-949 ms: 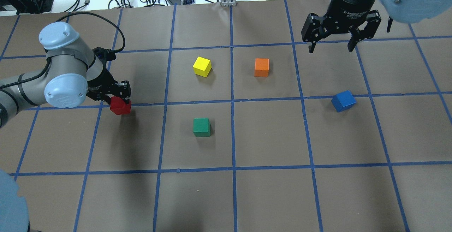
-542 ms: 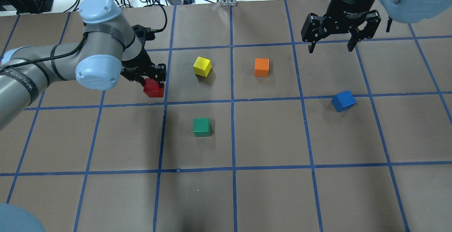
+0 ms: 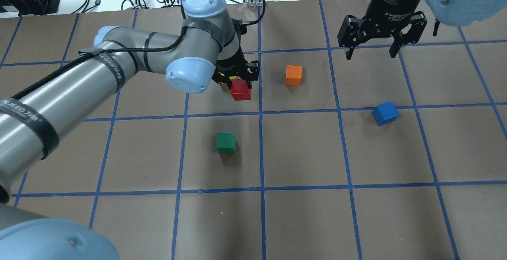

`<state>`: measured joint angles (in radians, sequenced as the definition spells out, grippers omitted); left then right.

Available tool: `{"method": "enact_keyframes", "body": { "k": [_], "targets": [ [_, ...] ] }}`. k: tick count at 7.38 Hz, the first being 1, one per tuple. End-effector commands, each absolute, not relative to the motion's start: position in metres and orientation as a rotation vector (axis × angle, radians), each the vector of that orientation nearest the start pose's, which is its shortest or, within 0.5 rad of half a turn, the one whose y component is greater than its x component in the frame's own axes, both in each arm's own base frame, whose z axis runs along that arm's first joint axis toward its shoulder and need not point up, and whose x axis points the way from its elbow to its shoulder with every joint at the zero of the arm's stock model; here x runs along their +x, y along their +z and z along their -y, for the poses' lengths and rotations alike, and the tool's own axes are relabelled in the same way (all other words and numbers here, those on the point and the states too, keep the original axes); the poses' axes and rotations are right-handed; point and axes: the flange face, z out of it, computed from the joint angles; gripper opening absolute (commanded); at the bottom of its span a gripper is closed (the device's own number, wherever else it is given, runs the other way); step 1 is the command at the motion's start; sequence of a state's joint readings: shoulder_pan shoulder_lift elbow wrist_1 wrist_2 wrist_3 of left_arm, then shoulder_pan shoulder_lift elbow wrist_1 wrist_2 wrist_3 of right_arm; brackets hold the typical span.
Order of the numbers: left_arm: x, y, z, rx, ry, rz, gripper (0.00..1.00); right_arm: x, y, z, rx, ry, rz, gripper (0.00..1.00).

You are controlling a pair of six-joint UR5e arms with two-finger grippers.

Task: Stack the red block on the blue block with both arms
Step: 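Carry the red cube with the left gripper to the table center and release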

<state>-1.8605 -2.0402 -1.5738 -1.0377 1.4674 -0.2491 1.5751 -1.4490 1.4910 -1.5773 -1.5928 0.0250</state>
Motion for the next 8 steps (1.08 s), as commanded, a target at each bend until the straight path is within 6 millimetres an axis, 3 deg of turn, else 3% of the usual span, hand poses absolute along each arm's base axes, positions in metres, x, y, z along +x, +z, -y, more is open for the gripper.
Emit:
{"method": "enact_keyframes", "body": {
  "k": [1, 2, 3, 4, 6, 7, 8],
  "targets": [
    [-0.357, 0.224, 0.584, 0.077, -0.083, -3.264, 0.02, 0.127, 0.462, 0.542, 0.036, 0.063, -3.165, 1.00],
    [-0.358, 0.209, 0.584, 0.077, -0.048, -3.253, 0.05, 0.125, 0.461, 0.543, 0.043, 0.065, -3.167, 1.00],
    [-0.357, 0.199, 0.583, 0.076, -0.022, -3.248, 0.34, 0.125, 0.461, 0.543, 0.048, 0.068, -3.167, 1.00],
    [-0.359, 0.195, 0.580, 0.120, -0.011, -3.246, 0.99, 0.125, 0.460, 0.544, 0.048, 0.068, -3.167, 1.00],
    [-0.352, 0.232, 0.576, 0.211, -0.074, -3.250, 1.00, 0.125, 0.460, 0.544, 0.053, 0.068, -3.167, 1.00],
    [-0.335, 0.256, 0.576, 0.186, -0.033, -3.241, 1.00, 0.125, 0.460, 0.544, 0.050, 0.068, -3.167, 1.00],
    [-0.297, 0.290, 0.582, 0.214, -0.029, -3.238, 1.00, 0.125, 0.460, 0.543, 0.043, 0.073, -3.167, 1.00]
  ]
}}
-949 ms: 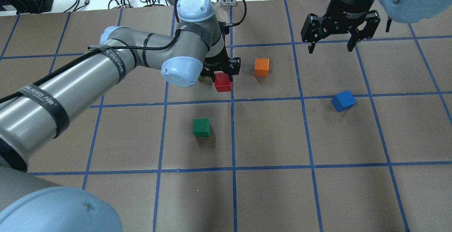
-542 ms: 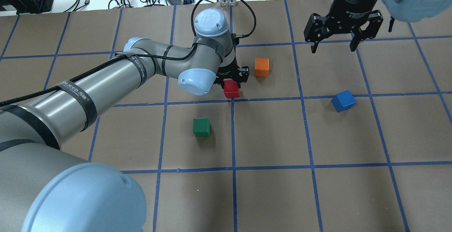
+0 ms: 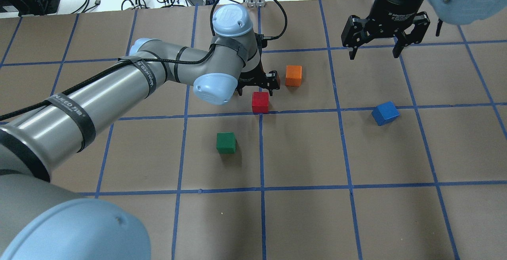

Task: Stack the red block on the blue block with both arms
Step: 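Raise the left gripper away while the right gripper moves toward the red cube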

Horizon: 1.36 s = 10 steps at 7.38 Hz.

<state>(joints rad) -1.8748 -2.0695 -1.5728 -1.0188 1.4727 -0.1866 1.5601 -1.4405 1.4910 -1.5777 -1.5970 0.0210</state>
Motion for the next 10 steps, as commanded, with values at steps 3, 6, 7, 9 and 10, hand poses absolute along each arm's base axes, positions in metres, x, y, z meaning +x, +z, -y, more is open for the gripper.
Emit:
{"method": "enact_keyframes", "body": {
  "k": [3, 6, 7, 9, 10],
  "targets": [
    [-0.164, 0.407, 0.560, 0.227, -0.040, -3.231, 1.00, 0.126, 0.463, 0.544, 0.043, 0.056, -3.164, 1.00],
    [-0.133, 0.487, 0.501, 0.188, -0.065, -3.196, 1.00, 0.177, 0.436, 0.570, -0.002, -0.049, -3.134, 1.00],
    [-0.132, 0.495, 0.494, 0.194, -0.095, -3.146, 1.00, 0.208, 0.424, 0.572, 0.026, -0.070, -3.130, 1.00],
    [-0.123, 0.494, 0.503, 0.167, -0.096, -3.145, 1.00, 0.243, 0.392, 0.582, -0.048, -0.096, -3.125, 1.00],
    [-0.127, 0.493, 0.503, 0.179, -0.091, -3.145, 1.00, 0.264, 0.373, 0.588, -0.091, -0.121, -3.119, 1.00]
  ]
}}
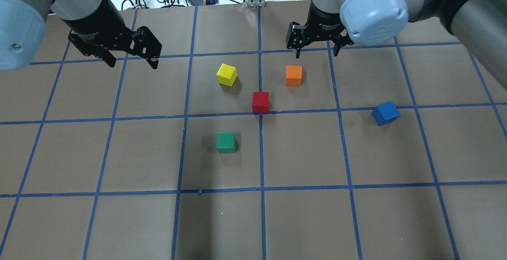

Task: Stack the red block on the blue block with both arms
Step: 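Lower the right gripper over the red cube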

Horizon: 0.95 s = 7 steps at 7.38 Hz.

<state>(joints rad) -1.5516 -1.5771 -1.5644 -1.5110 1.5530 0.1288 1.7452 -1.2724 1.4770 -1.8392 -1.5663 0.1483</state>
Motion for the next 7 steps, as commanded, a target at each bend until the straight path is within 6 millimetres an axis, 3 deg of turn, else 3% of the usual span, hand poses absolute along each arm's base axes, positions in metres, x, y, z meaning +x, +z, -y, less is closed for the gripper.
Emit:
{"method": "enact_keyframes", "body": {
  "k": [1, 2, 4, 5, 7],
  "targets": [
    [-0.127, 0.495, 0.499, 0.179, -0.093, -3.146, 1.00, 0.291, 0.352, 0.587, -0.122, -0.114, -3.118, 1.00],
    [-0.127, 0.496, 0.496, 0.180, -0.089, -3.148, 1.00, 0.310, 0.332, 0.586, -0.061, -0.088, -3.123, 1.00],
    [-0.129, 0.490, 0.495, 0.187, -0.079, -3.145, 1.00, 0.318, 0.307, 0.585, 0.014, -0.021, -3.132, 1.00],
    [-0.129, 0.491, 0.493, 0.186, -0.078, -3.144, 1.00, 0.322, 0.293, 0.587, 0.007, 0.007, -3.137, 1.00],
    [-0.129, 0.491, 0.494, 0.186, -0.081, -3.144, 1.00, 0.351, 0.262, 0.584, -0.055, 0.012, -3.137, 1.00]
  ]
}}
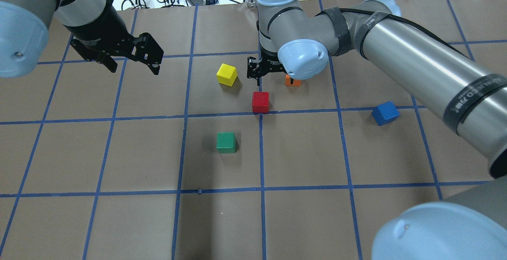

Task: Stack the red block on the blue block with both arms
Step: 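Lower the right gripper over the red cube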

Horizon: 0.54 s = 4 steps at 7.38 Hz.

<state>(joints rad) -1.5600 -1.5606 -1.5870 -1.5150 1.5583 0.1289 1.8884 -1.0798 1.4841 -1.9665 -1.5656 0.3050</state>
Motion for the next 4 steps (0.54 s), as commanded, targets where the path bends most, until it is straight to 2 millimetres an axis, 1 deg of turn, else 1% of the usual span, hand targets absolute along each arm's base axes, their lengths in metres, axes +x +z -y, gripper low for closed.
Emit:
{"method": "enact_keyframes", "body": {
  "k": [1, 2, 4],
  "targets": [
    [-0.129, 0.491, 0.494, 0.187, -0.083, -3.145, 1.00, 0.358, 0.248, 0.585, -0.072, 0.008, -3.136, 1.00],
    [-0.129, 0.491, 0.494, 0.187, -0.083, -3.145, 1.00, 0.360, 0.234, 0.589, -0.072, 0.010, -3.136, 1.00],
    [-0.129, 0.491, 0.495, 0.184, -0.084, -3.145, 1.00, 0.366, 0.222, 0.592, -0.074, 0.012, -3.100, 1.00]
  ]
}}
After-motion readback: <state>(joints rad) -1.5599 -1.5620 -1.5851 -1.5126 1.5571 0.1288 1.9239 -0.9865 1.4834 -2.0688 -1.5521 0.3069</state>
